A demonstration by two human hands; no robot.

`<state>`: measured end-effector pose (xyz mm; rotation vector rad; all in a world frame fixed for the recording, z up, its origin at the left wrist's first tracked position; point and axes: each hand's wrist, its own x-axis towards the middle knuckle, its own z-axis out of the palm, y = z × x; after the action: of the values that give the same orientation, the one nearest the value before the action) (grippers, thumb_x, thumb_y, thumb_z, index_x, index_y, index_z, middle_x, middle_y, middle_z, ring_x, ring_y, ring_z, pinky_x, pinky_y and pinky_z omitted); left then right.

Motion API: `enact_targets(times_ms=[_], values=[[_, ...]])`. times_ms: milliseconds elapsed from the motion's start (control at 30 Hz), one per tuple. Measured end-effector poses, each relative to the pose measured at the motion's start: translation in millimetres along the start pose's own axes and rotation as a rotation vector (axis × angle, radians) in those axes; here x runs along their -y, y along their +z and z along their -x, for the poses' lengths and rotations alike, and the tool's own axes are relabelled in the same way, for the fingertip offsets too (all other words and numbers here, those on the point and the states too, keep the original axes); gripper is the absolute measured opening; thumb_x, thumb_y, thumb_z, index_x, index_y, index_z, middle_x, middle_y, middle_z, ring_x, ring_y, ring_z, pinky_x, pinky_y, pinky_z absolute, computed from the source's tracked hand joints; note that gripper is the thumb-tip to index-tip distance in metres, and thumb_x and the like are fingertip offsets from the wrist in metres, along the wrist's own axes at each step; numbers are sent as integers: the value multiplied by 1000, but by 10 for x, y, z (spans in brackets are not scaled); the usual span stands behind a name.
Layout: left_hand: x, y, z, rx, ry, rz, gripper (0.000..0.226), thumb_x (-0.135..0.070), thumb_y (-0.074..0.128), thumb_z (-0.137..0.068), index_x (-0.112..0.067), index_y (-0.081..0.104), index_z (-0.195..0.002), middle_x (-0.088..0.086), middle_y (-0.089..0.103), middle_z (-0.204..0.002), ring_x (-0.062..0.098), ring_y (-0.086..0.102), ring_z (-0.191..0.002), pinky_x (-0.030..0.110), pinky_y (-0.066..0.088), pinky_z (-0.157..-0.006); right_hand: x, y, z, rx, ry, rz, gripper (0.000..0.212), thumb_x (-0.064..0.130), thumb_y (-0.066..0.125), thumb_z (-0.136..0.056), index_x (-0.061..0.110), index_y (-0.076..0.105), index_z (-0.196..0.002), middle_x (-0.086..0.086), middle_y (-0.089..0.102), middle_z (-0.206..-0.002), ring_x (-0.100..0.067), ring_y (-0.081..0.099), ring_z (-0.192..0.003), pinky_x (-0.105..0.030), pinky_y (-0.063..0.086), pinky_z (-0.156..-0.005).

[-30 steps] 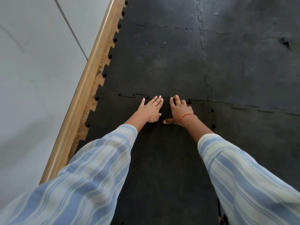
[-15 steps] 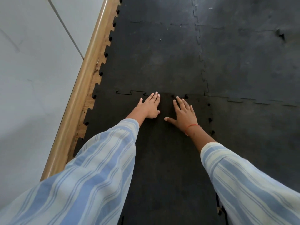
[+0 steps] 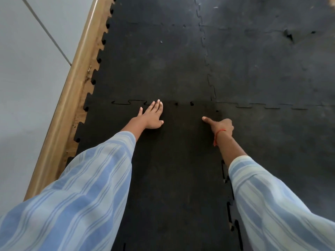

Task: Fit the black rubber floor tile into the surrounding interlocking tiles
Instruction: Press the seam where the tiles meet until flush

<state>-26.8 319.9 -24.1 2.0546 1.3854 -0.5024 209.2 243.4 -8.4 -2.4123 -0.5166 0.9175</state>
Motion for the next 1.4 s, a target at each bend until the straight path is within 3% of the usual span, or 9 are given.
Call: enact_targets(times_ms=[200,333,433,567,667,800,933,1233,1400], values=[[-81,-39,23,-13,-24,21,75,-29,39,-99,-17,-15,-151,-4,-24,-159,15,-18,-146,55,-5,-115,82,-99,-176,105,-44,-69,85,47,76,-74,5,40,-139,-14,48,-141,-35,49,-127,-45,43,-102],[-141,-67,32,-13,-62,-37,76,-29,40,-99,-14,-13,-151,-2,-22,-159,16,-15,-147,54,-1,-117,125,-128,-137,-16,-150,436,94,60,71,-72,0,39,-137,-19,42,-140,-40,43,-126,-48,46,-98],[-220,-81,40,-93,-94,-116,78,-30,48,-97,-9,-4,-152,3,-14,-161,18,-5,-149,51,5,-118,216,-112,-105,-158,-417,670,98,44,77,-74,0,24,-144,-21,27,-148,-40,27,-135,-46,33,-108],[-397,-76,-2,-183,-13,-165,80,-7,49,-94,-8,-7,-152,5,-18,-160,19,-6,-149,48,9,-118,473,-6,-240,239,-731,879,95,23,67,-86,6,2,-152,-12,-1,-162,-30,0,-148,-45,12,-120],[-460,-44,-56,-40,29,-42,77,-11,42,-95,-10,-10,-152,3,-23,-159,17,-13,-148,46,3,-119,445,121,-324,398,-728,957,83,39,52,-93,15,1,-154,-4,-6,-162,-25,-6,-149,-46,5,-119],[-450,67,-115,-45,15,-48,78,-39,36,-96,-11,-13,-151,3,-27,-158,17,-17,-147,46,-2,-119,246,259,-305,304,-729,1010,80,58,34,-94,19,-2,-153,-2,-11,-162,-22,-11,-148,-45,0,-119],[-413,193,-172,-110,27,-100,84,-58,27,-94,-14,-18,-149,2,-30,-156,17,-21,-146,46,-7,-117,8,408,-226,200,-746,1008,70,57,12,-97,21,-13,-151,-1,-21,-159,-19,-19,-146,-44,-11,-117],[-379,203,-106,-191,-3,-128,88,-68,21,-91,-16,-15,-151,4,-26,-158,18,-18,-147,47,-5,-117,50,253,-152,237,-716,989,69,51,18,-100,15,-9,-152,-4,-15,-161,-19,-12,-148,-41,-2,-120],[200,202,38,-368,-306,-3,108,-87,12,-74,-17,-17,-151,13,-25,-157,25,-20,-146,50,-7,-117,-492,104,79,22,-636,940,75,56,12,-97,8,-9,-151,-6,-14,-161,-19,-12,-148,-38,-5,-119]])
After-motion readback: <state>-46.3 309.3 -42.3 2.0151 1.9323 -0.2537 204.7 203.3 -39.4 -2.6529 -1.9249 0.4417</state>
